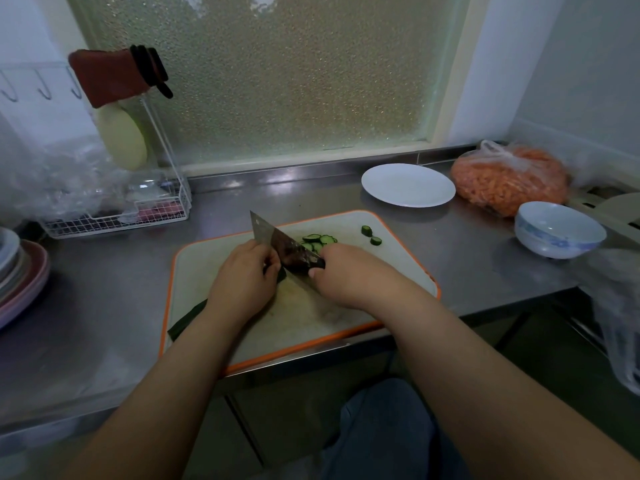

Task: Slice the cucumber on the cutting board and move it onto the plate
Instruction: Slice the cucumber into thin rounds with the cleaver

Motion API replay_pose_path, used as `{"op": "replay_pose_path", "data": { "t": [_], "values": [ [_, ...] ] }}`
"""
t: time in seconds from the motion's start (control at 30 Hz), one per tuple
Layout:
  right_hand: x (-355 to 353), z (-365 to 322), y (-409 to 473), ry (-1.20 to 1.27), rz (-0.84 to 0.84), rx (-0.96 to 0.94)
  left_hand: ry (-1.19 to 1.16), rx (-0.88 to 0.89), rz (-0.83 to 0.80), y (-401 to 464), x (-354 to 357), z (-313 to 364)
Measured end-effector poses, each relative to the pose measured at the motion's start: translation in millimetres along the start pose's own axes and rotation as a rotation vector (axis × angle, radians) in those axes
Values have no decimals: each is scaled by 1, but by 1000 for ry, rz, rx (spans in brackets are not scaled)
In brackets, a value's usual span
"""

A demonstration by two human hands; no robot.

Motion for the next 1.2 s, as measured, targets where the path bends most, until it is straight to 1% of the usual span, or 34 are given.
{"op": "replay_pose_path", "data": {
  "t": [0.13, 0.23, 0.4, 0.83, 1.1, 1.2],
  "values": [
    [3, -3, 3, -10, -5, 4, 10, 1, -1, 0, 0, 0],
    [17, -3, 7, -41, -43, 31, 8, 25, 3, 0, 0, 2],
    [18, 4, 10, 28, -77, 71, 12, -3, 15, -2, -2, 0],
    [5, -2, -4, 15, 1, 9, 12, 0, 14, -2, -4, 1],
    [4, -6, -1, 2, -5, 13, 12, -29, 9, -2, -3, 1],
    [9, -8, 4, -4, -17, 19, 13, -15, 4, -2, -3, 1]
  ]
}}
Point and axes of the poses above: each hand's wrist, its own y-axis towards the middle knuckle, its own x-axis out of the palm, z = x × y, the point moved 5 cm from there along y, towards the middle knuckle, and after that the axes turned 9 degrees about z, right-handed, at the moved point
